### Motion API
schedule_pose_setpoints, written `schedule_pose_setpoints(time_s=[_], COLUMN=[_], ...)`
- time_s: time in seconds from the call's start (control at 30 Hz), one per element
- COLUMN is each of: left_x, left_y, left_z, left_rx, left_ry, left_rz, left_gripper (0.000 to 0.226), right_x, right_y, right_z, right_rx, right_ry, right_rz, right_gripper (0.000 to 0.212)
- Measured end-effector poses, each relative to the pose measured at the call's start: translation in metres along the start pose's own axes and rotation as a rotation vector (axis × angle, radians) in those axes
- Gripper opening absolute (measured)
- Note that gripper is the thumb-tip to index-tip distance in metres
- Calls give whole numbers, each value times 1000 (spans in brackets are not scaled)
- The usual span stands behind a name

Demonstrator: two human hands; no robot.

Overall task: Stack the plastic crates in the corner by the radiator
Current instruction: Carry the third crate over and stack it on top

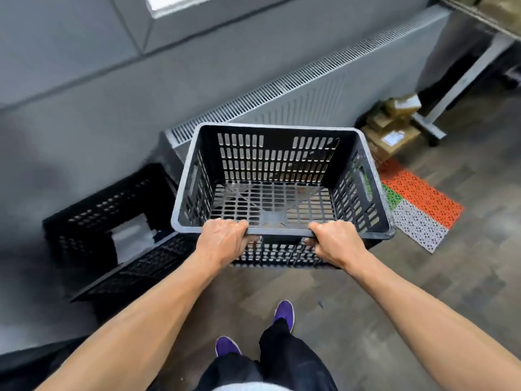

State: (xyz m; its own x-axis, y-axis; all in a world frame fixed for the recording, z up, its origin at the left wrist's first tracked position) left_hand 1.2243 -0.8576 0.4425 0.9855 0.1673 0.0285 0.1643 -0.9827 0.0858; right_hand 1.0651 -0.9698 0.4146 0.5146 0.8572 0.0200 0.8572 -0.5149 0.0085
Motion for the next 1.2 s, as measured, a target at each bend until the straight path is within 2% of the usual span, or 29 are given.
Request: schedule_pose_setpoints(time_s=[0.13,0.3,0.8,1.0,1.2], left_x=[35,80,222,265,306], left_y=[-42,-96,-259,-299,-318], left_z=[-20,-45,-82,-87,-80], left_rx=[-23,-64,-115,-119,-99], left_ry=[17,58,112,164,175], left_rz=[-81,-158,-456,-555,-652], left_gripper=[41,48,51,54,45], right_x=[50,117,328,388,431], right_y=[12,23,70,97,134], right_z=[-22,-45,-80,-79,-70], right_rx=[-26,-27,-129,-132,-143], right_ry=[-11,-4,-55,-36,-62], right_rz=[-91,-176,-441,-543,-632], right_gripper=[31,22,25,26,26])
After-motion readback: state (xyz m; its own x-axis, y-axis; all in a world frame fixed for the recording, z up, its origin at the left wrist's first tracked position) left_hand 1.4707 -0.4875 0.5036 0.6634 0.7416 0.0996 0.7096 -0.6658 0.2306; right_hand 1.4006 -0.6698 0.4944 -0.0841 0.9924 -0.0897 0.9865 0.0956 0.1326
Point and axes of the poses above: each hand's wrist, its own y-axis towards the middle knuckle, its own z-axis out of the palm, x = y × z, the point moved 10 cm from there along y, towards the middle knuckle, and after that the axes turned 9 degrees about -x, right-handed, at the moved point
